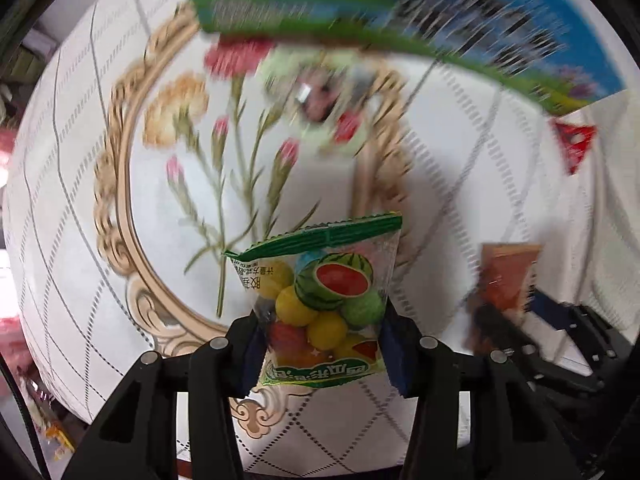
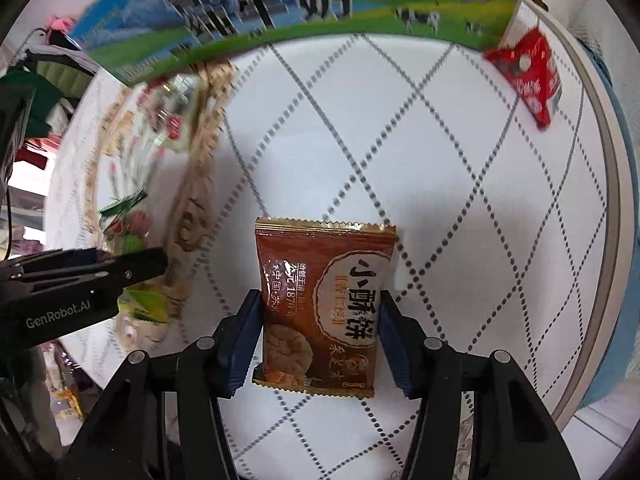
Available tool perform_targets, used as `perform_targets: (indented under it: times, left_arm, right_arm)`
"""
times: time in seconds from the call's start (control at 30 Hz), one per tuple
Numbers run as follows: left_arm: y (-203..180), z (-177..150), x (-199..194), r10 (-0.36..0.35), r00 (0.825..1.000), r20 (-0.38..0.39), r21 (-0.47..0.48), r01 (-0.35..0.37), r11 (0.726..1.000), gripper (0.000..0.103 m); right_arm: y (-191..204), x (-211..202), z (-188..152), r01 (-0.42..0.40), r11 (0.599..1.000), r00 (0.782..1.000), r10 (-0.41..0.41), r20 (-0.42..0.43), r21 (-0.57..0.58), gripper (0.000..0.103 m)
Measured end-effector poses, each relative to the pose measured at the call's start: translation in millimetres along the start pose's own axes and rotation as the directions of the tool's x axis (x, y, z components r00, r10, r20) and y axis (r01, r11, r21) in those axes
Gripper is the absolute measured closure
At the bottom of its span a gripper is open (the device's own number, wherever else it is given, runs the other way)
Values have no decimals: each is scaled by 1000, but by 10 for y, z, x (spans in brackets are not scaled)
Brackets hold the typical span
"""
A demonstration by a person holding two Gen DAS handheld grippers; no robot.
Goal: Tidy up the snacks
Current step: 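Lower both packets into the box and open both tools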
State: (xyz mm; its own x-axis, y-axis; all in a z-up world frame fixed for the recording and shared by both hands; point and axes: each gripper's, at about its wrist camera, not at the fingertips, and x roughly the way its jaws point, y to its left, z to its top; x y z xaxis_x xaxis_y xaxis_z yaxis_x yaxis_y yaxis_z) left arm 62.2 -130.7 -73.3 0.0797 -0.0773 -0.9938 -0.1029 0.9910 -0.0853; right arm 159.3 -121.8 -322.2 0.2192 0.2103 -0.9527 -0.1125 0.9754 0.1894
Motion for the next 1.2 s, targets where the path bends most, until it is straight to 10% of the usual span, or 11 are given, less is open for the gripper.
perform_targets:
  times: [0.33,0.57,0.9,1.2]
  left_arm:
    - [-434,622,-1235,-200,964,173,73,190,979,57]
    - [-432,1503,-1561,-199,955,222,128,174,976,57]
    - [-338,2913,-773,-113,994,-2,82,113,990,56]
    - [-280,3236,-327,-102,984,-148,38,109,993,49]
  right_arm:
    - [-37,-1085,642,-129,991,974,130,186,-20,44]
    - [-242,-1559,1612,-101,994,944,110,311,-43,44]
    - [-363,-952,3087,-1,997,976,18,215,-77,44]
    - [-382,-281,3504,8,996,999,-5,45,-84,34]
